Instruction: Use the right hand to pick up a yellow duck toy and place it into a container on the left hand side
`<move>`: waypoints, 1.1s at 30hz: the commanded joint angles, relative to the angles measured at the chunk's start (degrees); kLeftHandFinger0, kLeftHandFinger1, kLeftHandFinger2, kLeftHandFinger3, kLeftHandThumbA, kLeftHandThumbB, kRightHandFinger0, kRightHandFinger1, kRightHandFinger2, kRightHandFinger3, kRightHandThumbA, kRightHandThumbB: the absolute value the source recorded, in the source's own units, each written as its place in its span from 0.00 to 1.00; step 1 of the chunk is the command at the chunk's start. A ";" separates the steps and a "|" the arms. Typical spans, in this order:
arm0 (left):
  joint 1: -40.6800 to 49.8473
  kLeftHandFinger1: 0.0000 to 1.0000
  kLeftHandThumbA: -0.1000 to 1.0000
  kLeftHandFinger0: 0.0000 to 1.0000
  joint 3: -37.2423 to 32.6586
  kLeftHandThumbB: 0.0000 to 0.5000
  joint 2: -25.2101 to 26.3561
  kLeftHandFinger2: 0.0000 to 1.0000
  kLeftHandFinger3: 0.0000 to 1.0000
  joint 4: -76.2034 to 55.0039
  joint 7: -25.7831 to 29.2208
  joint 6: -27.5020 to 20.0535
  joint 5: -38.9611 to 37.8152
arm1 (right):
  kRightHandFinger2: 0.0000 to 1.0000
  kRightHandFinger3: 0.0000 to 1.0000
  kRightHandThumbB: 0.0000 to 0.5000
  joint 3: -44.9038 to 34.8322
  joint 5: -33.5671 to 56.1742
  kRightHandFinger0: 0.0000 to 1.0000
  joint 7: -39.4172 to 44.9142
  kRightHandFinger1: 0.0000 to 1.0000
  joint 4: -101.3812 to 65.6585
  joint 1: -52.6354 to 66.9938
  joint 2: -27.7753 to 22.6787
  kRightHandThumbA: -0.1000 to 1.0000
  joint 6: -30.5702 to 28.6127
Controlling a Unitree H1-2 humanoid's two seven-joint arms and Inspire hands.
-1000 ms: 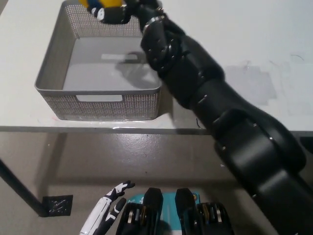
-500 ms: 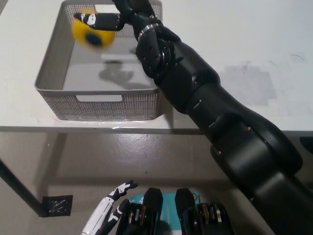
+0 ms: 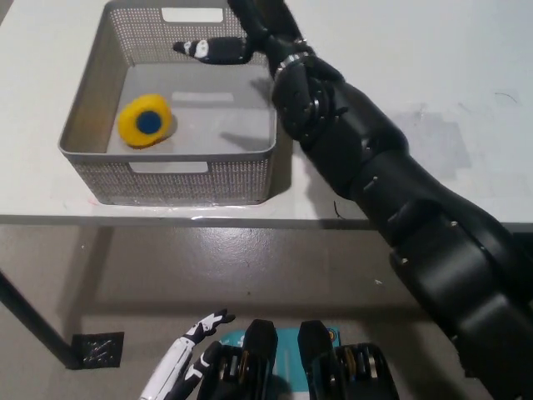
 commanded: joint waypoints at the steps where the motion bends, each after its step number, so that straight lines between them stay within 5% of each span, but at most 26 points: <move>1: -0.22 1.00 1.00 1.00 -0.37 0.59 0.23 1.00 1.00 -0.98 0.22 -1.36 0.19 | 1.00 1.00 0.80 -2.06 0.83 1.00 -1.40 1.00 -8.78 -0.48 -5.02 1.00 -3.96; 10: -0.56 1.00 1.00 1.00 -0.14 0.61 0.89 1.00 1.00 -1.22 0.39 -0.66 1.24 | 1.00 1.00 0.56 -10.63 5.86 1.00 9.55 1.00 -56.20 16.87 -18.20 0.99 5.33; 17: -0.70 1.00 1.00 1.00 0.41 0.57 0.85 1.00 1.00 -1.28 0.41 -0.68 0.23 | 1.00 1.00 0.62 -16.70 10.36 1.00 10.54 1.00 -81.89 30.71 -21.56 0.98 9.20; 23: -0.48 1.00 1.00 1.00 1.12 0.60 0.93 1.00 1.00 -1.80 -0.27 0.55 -1.78 | 1.00 1.00 0.52 -17.75 15.17 1.00 4.26 1.00 -92.00 47.78 -17.61 0.81 -0.17; 27: -0.60 1.00 1.00 1.00 1.53 0.60 0.75 1.00 1.00 -1.62 -0.32 0.50 -2.94 | 1.00 1.00 0.37 -15.54 13.62 0.84 -0.36 1.00 -87.39 59.27 -13.89 0.75 -10.52; 29: -0.77 1.00 1.00 1.00 1.73 0.60 0.96 1.00 1.00 -1.65 -0.40 0.68 -3.16 | 1.00 1.00 0.38 -14.59 15.12 0.76 -0.61 0.90 -84.99 62.66 -12.36 0.70 -13.14; 33: -0.47 1.00 1.00 1.00 1.54 0.61 0.98 1.00 1.00 -1.25 -0.55 0.22 -3.24 | 1.00 1.00 0.50 -10.99 17.42 0.66 0.90 0.81 -77.71 70.53 -9.74 0.80 -15.34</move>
